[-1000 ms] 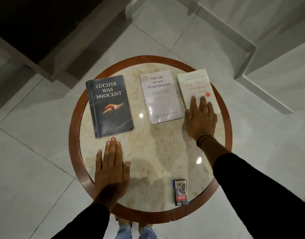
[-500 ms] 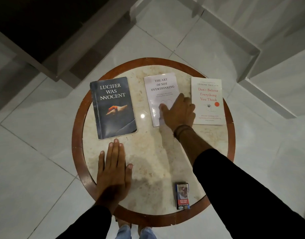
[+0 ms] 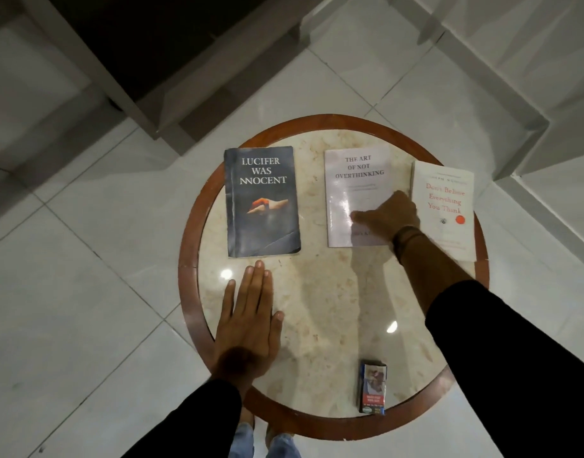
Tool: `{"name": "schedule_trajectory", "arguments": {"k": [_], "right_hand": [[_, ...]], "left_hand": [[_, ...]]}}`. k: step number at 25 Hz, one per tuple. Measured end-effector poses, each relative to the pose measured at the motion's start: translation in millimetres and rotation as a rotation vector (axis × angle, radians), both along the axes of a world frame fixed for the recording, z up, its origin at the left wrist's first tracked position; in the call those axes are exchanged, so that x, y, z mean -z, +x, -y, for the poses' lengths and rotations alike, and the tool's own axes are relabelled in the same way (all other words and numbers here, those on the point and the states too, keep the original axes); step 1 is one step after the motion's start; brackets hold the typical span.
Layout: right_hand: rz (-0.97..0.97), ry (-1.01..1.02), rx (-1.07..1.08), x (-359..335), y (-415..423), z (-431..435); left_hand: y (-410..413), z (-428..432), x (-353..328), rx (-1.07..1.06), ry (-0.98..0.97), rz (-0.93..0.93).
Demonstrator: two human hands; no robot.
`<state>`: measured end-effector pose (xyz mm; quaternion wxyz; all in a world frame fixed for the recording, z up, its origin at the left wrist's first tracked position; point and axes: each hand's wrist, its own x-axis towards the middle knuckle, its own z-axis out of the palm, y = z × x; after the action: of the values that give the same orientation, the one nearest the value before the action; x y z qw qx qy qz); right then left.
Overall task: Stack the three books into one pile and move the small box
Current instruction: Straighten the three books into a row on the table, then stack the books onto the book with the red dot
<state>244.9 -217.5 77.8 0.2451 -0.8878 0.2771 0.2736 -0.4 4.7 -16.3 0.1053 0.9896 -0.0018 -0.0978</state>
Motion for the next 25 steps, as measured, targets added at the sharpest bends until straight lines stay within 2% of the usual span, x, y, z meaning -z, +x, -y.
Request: {"name": "schedule_trajectory", "arguments": {"k": [2,5,8,11,15,19,23,25], "right_hand": [[0.118,0.154,0.045,-12.5,-4.0,4.5],[0.191,0.410,0.104,-43.2,-17.4,5.1],[0.188,0.625,0.115,-58.6,-30.2,-28.4],[0.100,0.693,0.147,-43.9,-35.3,-82.9],[0.050,0.548,0.144,-7.6,-35.9,-125.3],[0.193,0.182,-0.030,10.6,-40.9,-131.4],[0.278,0.155,-0.045,14.5,-41.8,-109.1],[0.355,-0.012,-0.023,11.2,-43.2,-79.2]], "left_hand": [[0.7,-0.7,-0.6,-0.006,-0.010,0.001],[0.6,0.4,-2.6,-0.003,-0.020,-0.008],[1.4,0.9,-6.0,0.001,-0.014,-0.022],[2.7,1.1,-9.7,0.012,0.003,-0.017],[4.3,1.4,-11.9,0.018,0.028,-0.027],[4.5,0.9,-12.1,0.027,0.027,-0.029],[0.8,1.2,-10.1,0.007,-0.012,-0.005],[-2.3,0.9,-7.9,0.007,-0.046,0.021]]}}
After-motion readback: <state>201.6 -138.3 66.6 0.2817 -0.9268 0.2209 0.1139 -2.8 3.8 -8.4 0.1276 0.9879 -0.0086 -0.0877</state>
